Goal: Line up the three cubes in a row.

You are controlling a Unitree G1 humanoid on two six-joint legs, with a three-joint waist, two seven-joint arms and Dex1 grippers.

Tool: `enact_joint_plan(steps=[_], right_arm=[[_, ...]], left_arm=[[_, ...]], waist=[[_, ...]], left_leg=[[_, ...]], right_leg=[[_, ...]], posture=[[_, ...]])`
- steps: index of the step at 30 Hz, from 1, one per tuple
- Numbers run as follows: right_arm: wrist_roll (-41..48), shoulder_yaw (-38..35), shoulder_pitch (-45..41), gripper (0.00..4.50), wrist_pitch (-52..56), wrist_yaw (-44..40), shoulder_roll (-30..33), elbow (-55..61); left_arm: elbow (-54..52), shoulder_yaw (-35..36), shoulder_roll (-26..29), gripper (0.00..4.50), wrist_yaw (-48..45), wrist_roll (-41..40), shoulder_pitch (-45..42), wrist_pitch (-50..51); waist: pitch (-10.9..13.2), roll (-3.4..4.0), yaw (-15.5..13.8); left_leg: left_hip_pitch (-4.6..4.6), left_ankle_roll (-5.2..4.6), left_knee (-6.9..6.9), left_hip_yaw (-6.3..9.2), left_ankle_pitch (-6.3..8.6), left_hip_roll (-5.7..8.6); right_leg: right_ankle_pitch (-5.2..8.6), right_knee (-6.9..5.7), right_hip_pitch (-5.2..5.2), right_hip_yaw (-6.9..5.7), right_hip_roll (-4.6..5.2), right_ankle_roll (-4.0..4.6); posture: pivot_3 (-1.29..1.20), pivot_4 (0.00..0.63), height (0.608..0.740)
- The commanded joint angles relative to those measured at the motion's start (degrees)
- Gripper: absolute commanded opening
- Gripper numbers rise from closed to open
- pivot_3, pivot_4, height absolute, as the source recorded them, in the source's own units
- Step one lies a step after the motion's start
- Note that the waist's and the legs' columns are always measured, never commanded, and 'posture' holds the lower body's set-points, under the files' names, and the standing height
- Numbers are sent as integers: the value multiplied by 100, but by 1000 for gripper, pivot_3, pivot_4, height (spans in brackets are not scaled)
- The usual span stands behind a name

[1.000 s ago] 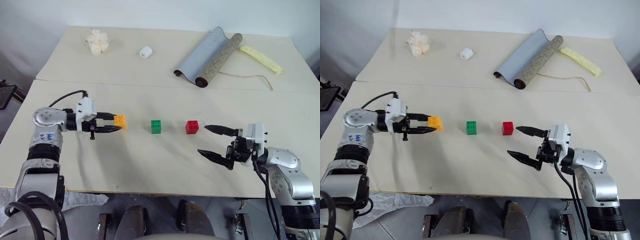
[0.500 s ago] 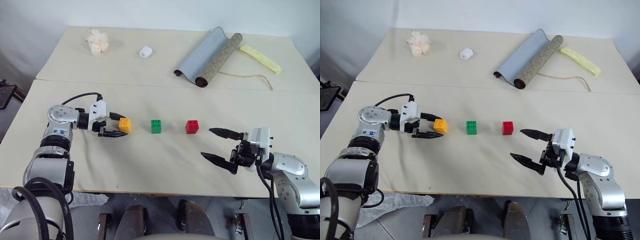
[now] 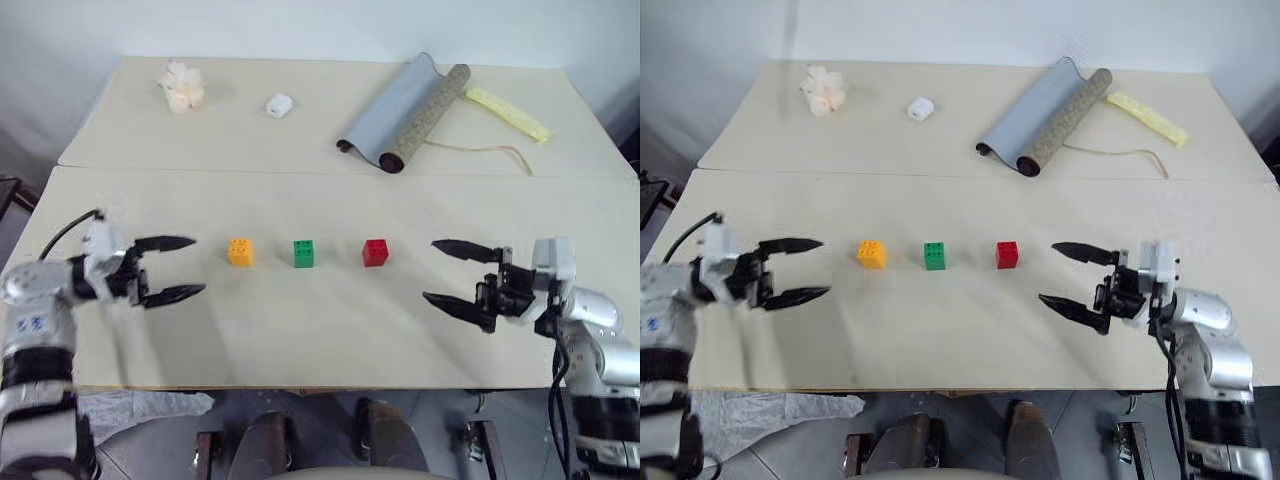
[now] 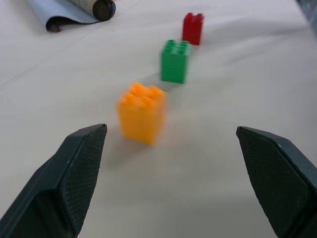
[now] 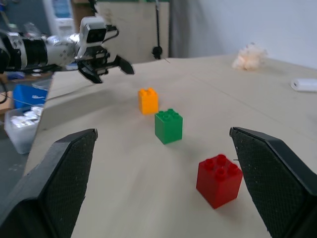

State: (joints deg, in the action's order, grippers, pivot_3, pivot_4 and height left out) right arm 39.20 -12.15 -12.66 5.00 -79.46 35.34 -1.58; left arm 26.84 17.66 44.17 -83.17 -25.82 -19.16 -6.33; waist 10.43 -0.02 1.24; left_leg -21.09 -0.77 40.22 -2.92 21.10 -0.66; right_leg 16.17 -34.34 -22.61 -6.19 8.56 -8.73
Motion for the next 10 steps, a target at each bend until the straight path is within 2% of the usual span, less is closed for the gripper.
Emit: enact_joint_plan(steps=[1,6,10], right_arm=[[42,58,-301,4500,10,-457,137,-291],[-112,213,-959,4500,25,-822,216,-904],[-160,240,-1138,4500,83,-811,236,-926]], left_arm=[[-620,340,157,4456,452,-138,354,156],[-1096,372,198,4456,1006,181,837,52],[-1282,368,122,4456,1168,-70,785,286]], waist=[[0,1,-50],[2,4,-117],[2,4,-133]], left_leg=[[1,0,1,-1,0,1],[3,0,5,-9,2,5],[-2,5,5,-3,4,3]], right_leg=[[0,-2,0,0,0,1],[-2,-5,0,7,2,3],[0,-6,-1,-1,2,6]], posture=[[0,150,740],[0,150,740],[0,150,740]])
